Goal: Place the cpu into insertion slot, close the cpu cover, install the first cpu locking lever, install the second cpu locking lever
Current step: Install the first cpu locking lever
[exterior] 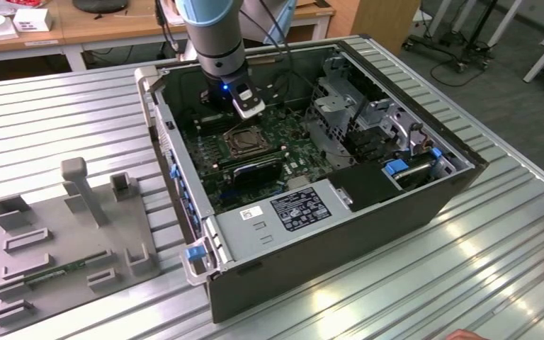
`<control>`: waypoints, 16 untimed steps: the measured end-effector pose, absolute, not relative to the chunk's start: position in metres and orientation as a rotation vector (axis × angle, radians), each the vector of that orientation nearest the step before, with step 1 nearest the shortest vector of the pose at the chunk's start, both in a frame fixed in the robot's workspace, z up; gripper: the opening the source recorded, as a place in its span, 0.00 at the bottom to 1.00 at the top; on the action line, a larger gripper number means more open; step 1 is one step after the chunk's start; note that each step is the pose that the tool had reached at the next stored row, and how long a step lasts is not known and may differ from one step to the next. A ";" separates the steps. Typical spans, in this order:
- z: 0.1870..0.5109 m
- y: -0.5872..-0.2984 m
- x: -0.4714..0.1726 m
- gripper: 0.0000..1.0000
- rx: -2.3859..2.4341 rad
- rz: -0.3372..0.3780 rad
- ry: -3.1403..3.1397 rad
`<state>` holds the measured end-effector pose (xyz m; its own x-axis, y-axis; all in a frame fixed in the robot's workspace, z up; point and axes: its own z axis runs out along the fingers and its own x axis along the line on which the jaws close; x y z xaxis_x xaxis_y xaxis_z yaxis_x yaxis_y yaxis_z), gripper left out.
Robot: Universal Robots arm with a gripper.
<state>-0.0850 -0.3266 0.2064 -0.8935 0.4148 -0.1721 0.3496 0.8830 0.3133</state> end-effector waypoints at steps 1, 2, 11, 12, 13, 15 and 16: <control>0.206 -0.327 -0.085 0.10 0.580 0.405 2.818; 0.206 -0.327 -0.085 0.10 0.581 0.405 2.818; 0.206 -0.327 -0.084 0.10 0.581 0.405 2.818; 0.206 -0.327 -0.084 0.10 0.581 0.405 2.818; 0.206 -0.327 -0.084 0.10 0.581 0.405 2.818; 0.206 -0.327 -0.084 0.10 0.581 0.406 2.818; 0.206 -0.327 -0.084 0.10 0.581 0.406 2.818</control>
